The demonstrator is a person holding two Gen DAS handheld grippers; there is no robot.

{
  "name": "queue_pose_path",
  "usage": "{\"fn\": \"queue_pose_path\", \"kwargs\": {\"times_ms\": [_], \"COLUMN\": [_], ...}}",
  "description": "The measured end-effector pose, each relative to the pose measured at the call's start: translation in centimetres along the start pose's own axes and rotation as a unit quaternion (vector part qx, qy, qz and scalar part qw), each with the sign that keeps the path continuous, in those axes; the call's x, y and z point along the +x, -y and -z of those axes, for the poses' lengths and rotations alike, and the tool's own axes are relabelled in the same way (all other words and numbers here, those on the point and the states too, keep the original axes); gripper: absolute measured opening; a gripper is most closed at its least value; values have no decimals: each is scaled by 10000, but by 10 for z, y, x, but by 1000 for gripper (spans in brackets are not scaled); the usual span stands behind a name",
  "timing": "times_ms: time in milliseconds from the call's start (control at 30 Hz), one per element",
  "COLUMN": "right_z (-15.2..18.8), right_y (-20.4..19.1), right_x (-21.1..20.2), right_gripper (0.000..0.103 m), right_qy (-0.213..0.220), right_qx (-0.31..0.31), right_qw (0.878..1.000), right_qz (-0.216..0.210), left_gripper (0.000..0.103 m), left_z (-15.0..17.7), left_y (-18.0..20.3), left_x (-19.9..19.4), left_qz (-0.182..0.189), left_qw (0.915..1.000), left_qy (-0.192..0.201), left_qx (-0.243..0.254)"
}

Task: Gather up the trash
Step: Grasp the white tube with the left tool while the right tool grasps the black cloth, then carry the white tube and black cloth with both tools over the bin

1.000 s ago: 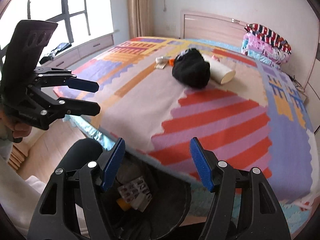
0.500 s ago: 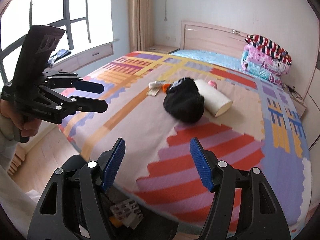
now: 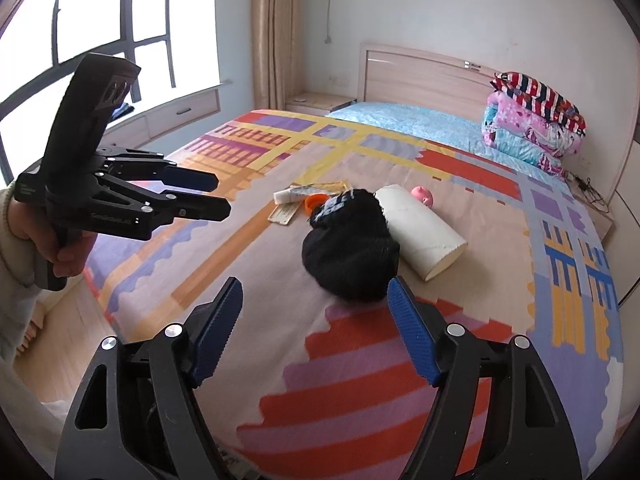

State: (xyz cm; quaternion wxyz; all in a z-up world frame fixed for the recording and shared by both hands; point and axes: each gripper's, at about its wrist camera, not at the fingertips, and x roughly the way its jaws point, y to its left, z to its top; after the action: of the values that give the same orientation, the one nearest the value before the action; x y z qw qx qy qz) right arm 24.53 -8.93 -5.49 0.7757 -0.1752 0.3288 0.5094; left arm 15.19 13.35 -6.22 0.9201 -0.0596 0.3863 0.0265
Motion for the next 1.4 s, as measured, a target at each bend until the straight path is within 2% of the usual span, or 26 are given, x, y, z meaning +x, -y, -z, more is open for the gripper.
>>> {"fn": "queue_pose_path", "kwargs": {"times_ms": [433, 633, 700, 800, 867, 900, 967, 1000, 1233, 1400], "right_z": [-14, -13, -13, -13, -13, -13, -13, -13, -11, -9], "right_y": [17, 22, 23, 25, 25, 25, 27, 27, 27, 26], "right_x": [42, 53, 58, 63, 64, 65, 65, 64, 51, 35], "right_gripper": [78, 78, 78, 78, 73, 59, 53, 46, 35, 34], "right_qy": [-229, -310, -333, -362, -361, -369, -363, -357, -246, -101], "right_qx": [100, 177, 210, 271, 295, 302, 374, 402, 475, 517], "right_qw": [9997, 9994, 9992, 9990, 9989, 9989, 9986, 9985, 9985, 9986], "right_qz": [62, 34, 54, 18, -12, -29, -26, -32, -84, -67], "left_gripper": [34, 31, 22, 19, 14, 14, 14, 13, 13, 13], "left_z": [-23, -23, -24, -25, -26, -26, -27, -27, -27, -25], "left_y": [-25, -32, -34, -38, -38, -38, -36, -34, -26, -17], "left_x": [50, 66, 71, 73, 75, 75, 72, 70, 46, 30], "left_qz": [-6, 14, 69, 162, 203, 208, 215, 210, 141, 104], "left_qw": [9996, 9991, 9988, 9985, 9984, 9984, 9989, 9990, 9997, 9998], "left_qy": [-235, -379, -422, -400, -401, -398, -334, -306, -99, 25], "left_qx": [-150, -208, -248, -334, -355, -348, -268, -260, -174, -143]}}
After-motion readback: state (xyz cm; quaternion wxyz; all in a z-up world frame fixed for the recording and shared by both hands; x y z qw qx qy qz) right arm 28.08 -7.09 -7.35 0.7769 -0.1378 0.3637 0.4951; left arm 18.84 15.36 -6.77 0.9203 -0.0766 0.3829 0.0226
